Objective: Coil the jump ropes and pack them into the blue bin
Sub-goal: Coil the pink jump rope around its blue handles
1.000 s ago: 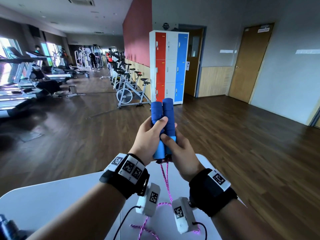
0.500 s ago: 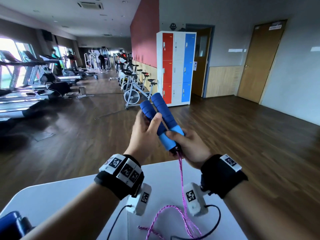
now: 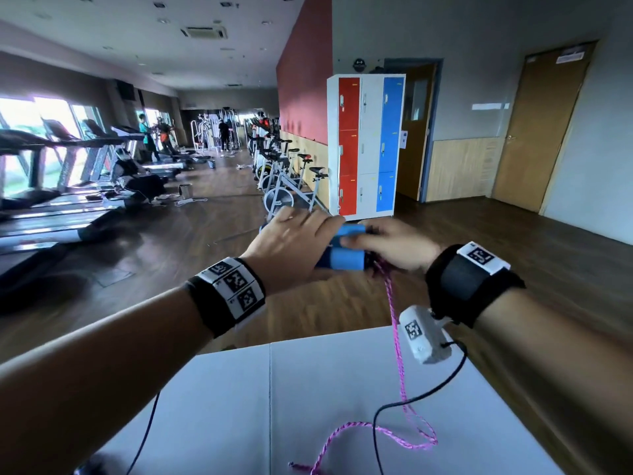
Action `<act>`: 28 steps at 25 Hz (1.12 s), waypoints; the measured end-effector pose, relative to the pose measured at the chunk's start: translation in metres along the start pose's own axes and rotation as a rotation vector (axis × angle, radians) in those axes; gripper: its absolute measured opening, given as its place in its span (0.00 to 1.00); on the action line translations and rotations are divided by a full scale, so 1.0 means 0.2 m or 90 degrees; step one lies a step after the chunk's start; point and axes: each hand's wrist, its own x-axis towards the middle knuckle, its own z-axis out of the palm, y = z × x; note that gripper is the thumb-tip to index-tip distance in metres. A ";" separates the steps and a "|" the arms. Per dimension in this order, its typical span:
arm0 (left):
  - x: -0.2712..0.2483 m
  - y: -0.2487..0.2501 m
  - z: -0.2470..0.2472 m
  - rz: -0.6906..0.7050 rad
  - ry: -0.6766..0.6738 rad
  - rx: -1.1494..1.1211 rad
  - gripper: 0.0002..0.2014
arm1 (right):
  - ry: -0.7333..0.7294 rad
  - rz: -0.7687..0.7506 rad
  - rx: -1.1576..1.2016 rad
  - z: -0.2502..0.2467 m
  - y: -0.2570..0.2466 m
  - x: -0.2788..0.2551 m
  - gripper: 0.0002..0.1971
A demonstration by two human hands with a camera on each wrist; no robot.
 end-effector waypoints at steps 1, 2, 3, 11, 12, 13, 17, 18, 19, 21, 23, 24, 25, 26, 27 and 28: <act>0.00 -0.01 0.00 -0.045 0.014 0.010 0.42 | 0.060 0.010 0.078 0.02 -0.01 -0.01 0.18; 0.00 -0.02 0.01 -0.082 0.030 0.018 0.42 | 0.125 0.023 0.141 0.06 -0.02 0.00 0.21; 0.01 -0.01 0.01 -0.106 0.039 0.019 0.42 | 0.191 0.025 0.178 0.10 -0.01 0.01 0.24; 0.05 0.02 0.03 -0.144 0.043 0.015 0.44 | 0.419 -0.034 0.044 0.22 0.02 0.11 0.30; 0.04 0.01 0.03 -0.155 0.043 0.023 0.45 | 0.429 -0.035 0.053 0.21 0.02 0.11 0.29; 0.02 0.01 0.03 -0.162 0.039 0.025 0.45 | 0.446 -0.039 0.047 0.20 0.03 0.11 0.28; -0.02 0.00 0.03 -0.147 0.023 0.051 0.43 | 0.461 -0.052 0.053 0.19 0.08 0.10 0.24; -0.01 0.00 0.03 -0.141 0.019 0.062 0.42 | 0.465 -0.056 0.053 0.20 0.07 0.10 0.23; 0.00 0.01 0.03 -0.133 0.014 0.071 0.42 | 0.469 -0.062 0.056 0.21 0.07 0.10 0.23; 0.02 0.01 0.04 -0.111 0.010 0.067 0.40 | 0.470 -0.065 0.062 0.22 0.07 0.10 0.22; 0.02 0.00 0.04 -0.090 0.014 0.049 0.39 | 0.469 -0.072 0.043 0.23 0.08 0.10 0.21; 0.02 -0.02 0.05 -0.084 0.017 0.040 0.39 | 0.456 -0.080 0.045 0.23 0.08 0.09 0.21; 0.01 -0.02 0.05 -0.084 0.011 0.029 0.40 | 0.426 -0.089 0.075 0.23 0.08 0.08 0.19; 0.01 -0.04 0.05 -0.086 -0.003 0.020 0.41 | 0.378 -0.090 0.127 0.22 0.09 0.07 0.17; 0.00 -0.06 0.05 -0.090 -0.017 0.012 0.41 | 0.308 -0.077 0.168 0.19 0.10 0.05 0.14; -0.02 -0.09 0.05 -0.094 -0.031 0.008 0.42 | 0.220 -0.056 0.181 0.14 0.12 0.03 0.11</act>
